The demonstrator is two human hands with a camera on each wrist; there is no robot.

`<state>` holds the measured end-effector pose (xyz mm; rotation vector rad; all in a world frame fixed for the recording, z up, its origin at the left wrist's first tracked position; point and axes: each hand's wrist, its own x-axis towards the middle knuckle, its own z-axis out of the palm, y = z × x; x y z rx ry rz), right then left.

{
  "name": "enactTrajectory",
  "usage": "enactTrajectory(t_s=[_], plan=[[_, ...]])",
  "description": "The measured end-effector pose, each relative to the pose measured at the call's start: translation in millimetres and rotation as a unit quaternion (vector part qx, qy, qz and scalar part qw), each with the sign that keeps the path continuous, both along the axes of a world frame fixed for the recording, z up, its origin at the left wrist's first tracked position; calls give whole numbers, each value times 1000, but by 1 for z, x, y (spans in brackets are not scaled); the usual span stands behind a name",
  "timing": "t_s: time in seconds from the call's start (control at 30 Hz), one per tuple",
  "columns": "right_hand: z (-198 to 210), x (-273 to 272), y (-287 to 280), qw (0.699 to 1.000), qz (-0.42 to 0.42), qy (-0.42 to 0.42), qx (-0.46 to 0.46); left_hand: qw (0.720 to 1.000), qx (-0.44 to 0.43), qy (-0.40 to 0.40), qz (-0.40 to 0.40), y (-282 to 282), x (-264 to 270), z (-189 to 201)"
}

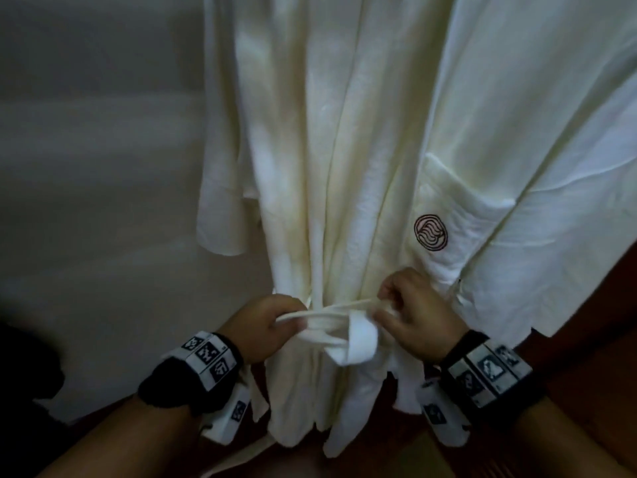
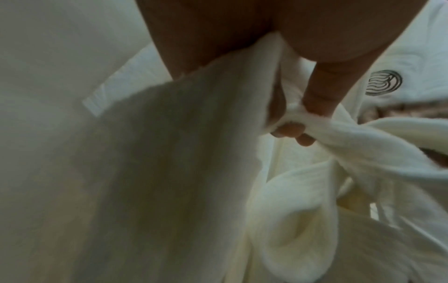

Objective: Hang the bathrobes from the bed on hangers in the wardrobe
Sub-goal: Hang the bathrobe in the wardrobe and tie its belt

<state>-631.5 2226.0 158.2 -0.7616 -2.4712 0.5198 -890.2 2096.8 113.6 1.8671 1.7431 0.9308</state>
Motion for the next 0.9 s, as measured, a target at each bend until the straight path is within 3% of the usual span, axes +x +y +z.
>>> enactTrajectory(t_s=[0.1,0.23,0.3,0.4,0.5,0.6,0.67,0.73,0.8,0.83,0.87,0.9], plan=[[-33,15,-6,998,-36,-34,27,1000,-11,-16,-8,9,5,0],[-44,19,-18,989,-138,-49,28,1000,-16,-21,-14,16,10,-1],[-51,22,-19,982,-183,-34,-11,999,1,-36,-19,16,11,0],[-59,28,-17,977,-171,28,-124,999,11,-48,-7,13,14,-1],[-40,22,-19,978,-156,32,-136,999,9,-30,20,9,17,-4],[12,1,-25,971,-157,168,-65,1000,26,8,9,7,16,-3],[43,-20,-27,960,-114,256,13,999,33,33,-4,6,18,-2],[55,-44,-19,953,-72,281,85,998,37,49,-11,4,19,0],[45,-64,-2,969,-57,215,104,998,43,52,-18,1,20,2],[36,-71,7,990,-47,110,70,997,46,52,-20,-1,20,3],[26,-76,12,997,-37,-65,12,997,50,53,-19,-5,19,4],[18,-79,13,971,-14,-237,-38,997,55,56,-17,-8,17,5]])
